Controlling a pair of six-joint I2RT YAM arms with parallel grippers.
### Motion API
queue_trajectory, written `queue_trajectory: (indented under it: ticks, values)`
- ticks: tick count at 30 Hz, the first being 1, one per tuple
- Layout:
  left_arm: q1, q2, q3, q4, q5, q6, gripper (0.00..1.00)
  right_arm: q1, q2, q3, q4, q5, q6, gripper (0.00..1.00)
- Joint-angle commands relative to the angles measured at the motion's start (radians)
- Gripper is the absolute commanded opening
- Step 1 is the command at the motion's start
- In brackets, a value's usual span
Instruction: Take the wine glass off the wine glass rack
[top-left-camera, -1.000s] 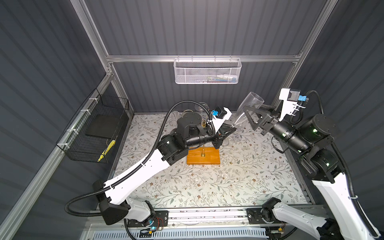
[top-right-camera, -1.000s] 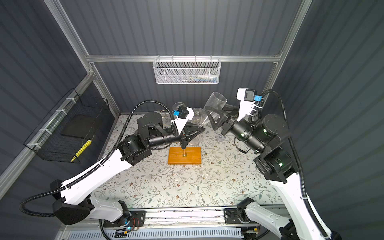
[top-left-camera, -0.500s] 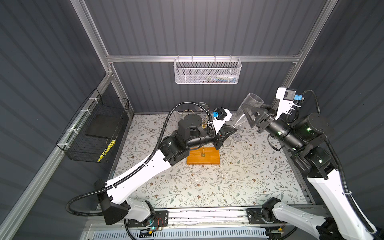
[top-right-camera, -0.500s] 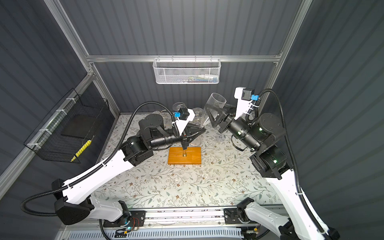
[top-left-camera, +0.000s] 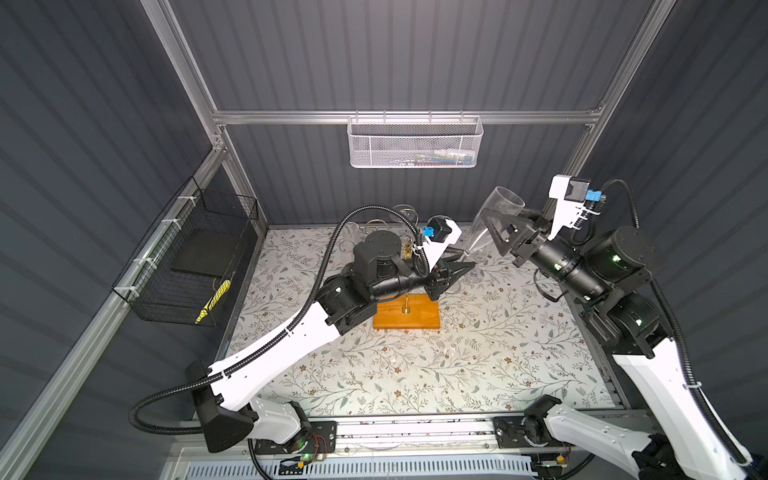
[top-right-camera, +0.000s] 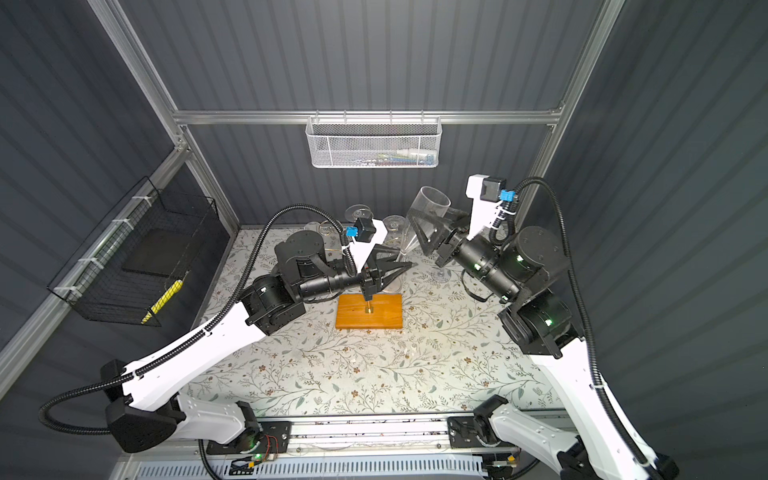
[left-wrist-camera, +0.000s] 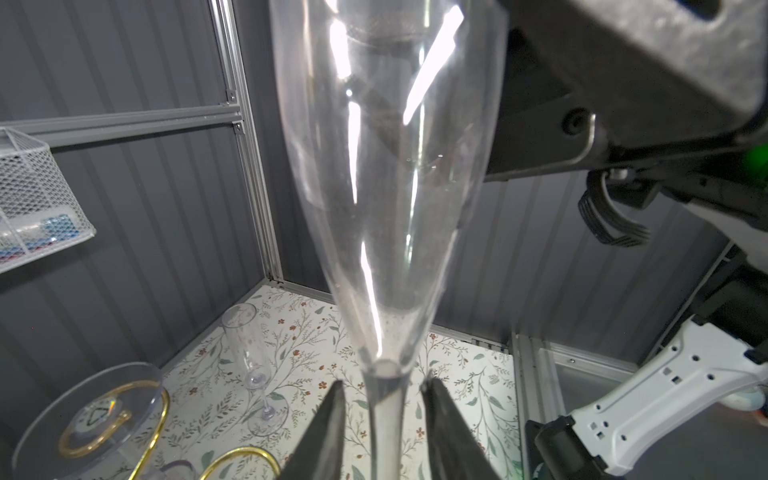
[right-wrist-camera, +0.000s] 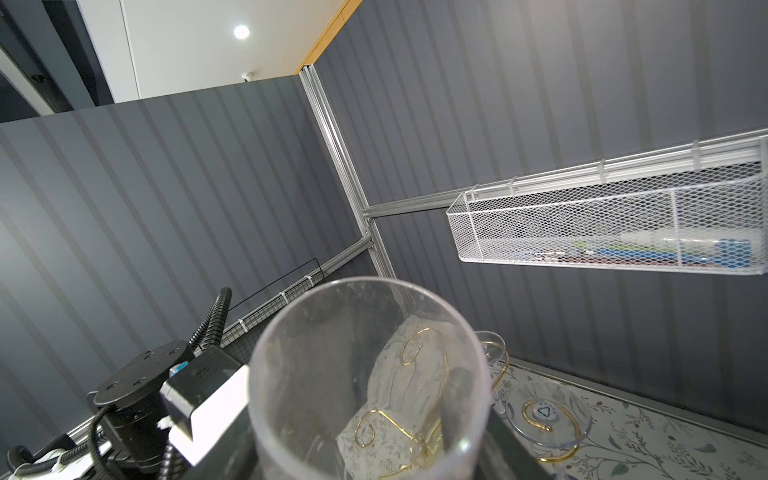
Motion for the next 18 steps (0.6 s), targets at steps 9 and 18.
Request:
queue_trajectory:
  ticks: [9,18]
  values:
    - [-0.007,-0.066,-0.030,0.051,-0.033,-0.022,0.72,0.000,-0.044,-0.002,-0.006,0.014,-0.081,0.54]
    - [-0.007,-0.195,-0.072,0.020,-0.161,-0.009,0.79,0.000,-0.094,0.016,-0.124,0.102,-0.226,0.54]
